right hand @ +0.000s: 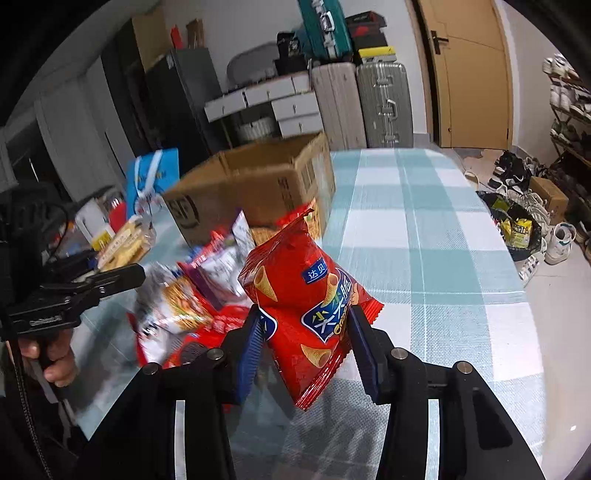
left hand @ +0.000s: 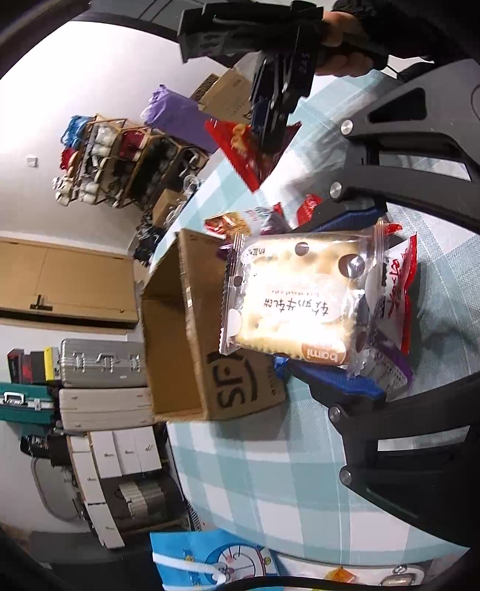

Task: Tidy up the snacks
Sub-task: 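Carry the biscuit pack and chip bag into the SF box and release both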

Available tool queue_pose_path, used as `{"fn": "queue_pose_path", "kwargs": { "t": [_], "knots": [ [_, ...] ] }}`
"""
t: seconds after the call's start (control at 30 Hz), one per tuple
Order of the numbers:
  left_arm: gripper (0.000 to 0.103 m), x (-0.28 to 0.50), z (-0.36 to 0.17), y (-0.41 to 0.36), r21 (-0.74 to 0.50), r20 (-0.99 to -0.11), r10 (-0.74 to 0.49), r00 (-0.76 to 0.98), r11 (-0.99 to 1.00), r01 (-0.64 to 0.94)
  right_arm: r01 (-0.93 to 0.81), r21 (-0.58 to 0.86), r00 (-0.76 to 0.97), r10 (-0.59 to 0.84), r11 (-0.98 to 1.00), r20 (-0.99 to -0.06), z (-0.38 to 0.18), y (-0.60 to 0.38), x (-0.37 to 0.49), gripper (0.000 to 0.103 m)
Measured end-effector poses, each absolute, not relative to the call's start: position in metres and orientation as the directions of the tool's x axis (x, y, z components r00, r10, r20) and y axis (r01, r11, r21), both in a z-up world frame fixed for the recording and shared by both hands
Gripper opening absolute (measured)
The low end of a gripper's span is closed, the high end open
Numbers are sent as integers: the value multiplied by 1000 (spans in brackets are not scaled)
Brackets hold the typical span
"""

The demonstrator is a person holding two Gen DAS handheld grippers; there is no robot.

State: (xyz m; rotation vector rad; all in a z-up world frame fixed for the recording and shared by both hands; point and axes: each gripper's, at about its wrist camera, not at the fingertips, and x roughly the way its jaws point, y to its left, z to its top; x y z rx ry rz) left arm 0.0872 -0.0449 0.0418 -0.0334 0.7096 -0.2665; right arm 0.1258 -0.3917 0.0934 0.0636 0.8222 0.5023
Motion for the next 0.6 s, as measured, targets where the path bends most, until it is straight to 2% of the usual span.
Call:
{"fn": "queue_pose_path", "kwargs": {
  "t": [0.6],
  "knots": [
    [59,80,116,-10,-118,-584,-198,787,980,159,-432,302,630,525,849,-572,161,-373,128,46]
  ]
}}
